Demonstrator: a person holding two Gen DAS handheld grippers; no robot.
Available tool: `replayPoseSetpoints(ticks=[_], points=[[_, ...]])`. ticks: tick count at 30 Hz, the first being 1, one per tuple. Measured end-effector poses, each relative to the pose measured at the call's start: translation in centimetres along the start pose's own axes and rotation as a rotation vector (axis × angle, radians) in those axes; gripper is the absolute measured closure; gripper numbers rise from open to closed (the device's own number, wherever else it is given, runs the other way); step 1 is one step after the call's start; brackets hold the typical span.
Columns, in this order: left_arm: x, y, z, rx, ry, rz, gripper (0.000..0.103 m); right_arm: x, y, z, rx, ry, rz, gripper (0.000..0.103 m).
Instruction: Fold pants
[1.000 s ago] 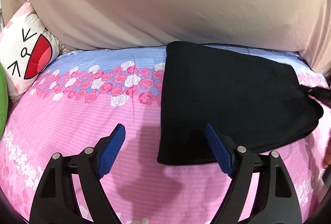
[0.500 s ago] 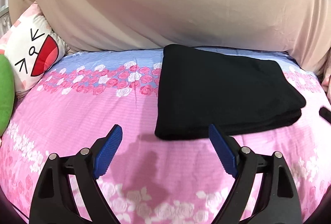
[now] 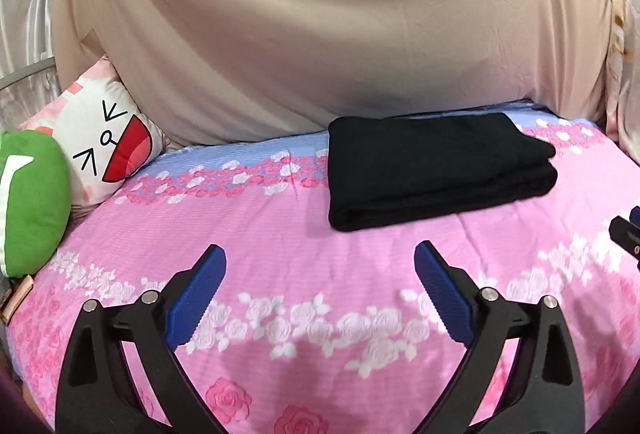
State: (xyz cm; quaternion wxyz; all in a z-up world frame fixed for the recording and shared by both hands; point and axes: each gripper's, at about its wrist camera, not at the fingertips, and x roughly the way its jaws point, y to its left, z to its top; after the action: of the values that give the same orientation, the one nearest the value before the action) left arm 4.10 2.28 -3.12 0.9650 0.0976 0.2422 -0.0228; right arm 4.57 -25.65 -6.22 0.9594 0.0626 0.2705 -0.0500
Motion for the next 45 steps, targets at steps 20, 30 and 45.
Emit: replayPoseSetpoints(ticks=[20, 30, 45], points=[[1.0, 1.3, -1.5, -0.106, 0.041, -0.062, 0.007, 1.7, 0.3, -0.9, -0.007, 0.094, -0.105, 0.034], [1.2, 1.4, -1.5, -0.12, 0.05, -0.063, 0.007, 1.6, 0.8, -0.9, -0.039, 0.086, -0.137, 0.033], [1.6, 1.4, -1.6, -0.108, 0.069, -0.077, 0.007, 1.6, 0.9, -0.9, -0.039, 0.088, -0.141, 0.03]])
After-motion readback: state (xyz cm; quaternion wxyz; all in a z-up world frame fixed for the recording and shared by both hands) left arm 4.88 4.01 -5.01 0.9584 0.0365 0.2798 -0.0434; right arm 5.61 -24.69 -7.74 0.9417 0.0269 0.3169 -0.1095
